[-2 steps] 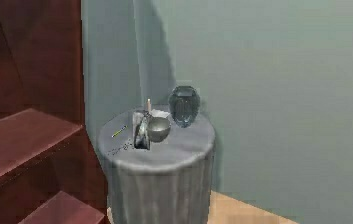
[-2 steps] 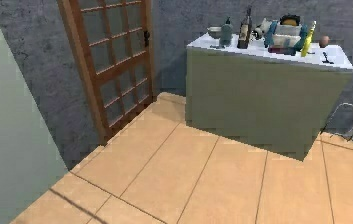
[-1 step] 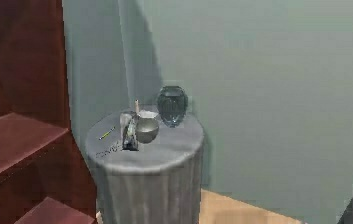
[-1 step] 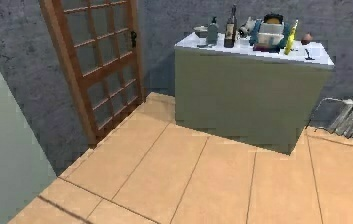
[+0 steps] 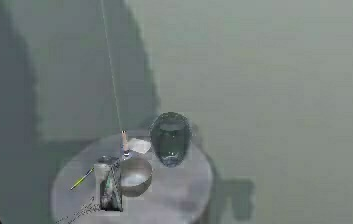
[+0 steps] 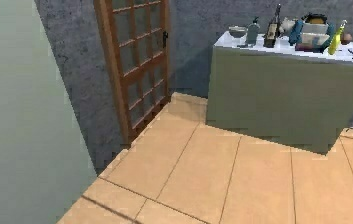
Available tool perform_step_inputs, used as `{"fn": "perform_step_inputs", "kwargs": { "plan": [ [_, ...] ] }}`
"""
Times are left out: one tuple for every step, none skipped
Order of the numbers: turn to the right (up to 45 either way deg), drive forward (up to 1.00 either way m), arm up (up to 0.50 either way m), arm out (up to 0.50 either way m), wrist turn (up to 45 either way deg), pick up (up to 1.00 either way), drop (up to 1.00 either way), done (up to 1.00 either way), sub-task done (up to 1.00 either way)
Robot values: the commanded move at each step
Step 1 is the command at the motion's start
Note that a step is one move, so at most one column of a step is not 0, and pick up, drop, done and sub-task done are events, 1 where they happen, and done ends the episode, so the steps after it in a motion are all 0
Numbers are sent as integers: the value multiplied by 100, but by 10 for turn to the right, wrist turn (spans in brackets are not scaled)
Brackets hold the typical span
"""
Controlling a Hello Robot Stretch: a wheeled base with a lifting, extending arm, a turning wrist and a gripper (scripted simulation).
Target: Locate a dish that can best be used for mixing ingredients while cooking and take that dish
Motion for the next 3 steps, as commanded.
{"fn": "perform_step_inputs", "kwargs": {
  "plan": [
    [-450, 0, 0, 0, 0, 0, 0, 0, 0],
    [-450, 0, 0, 0, 0, 0, 0, 0, 0],
    [-120, 0, 0, 0, 0, 0, 0, 0, 0]
  ]
}}
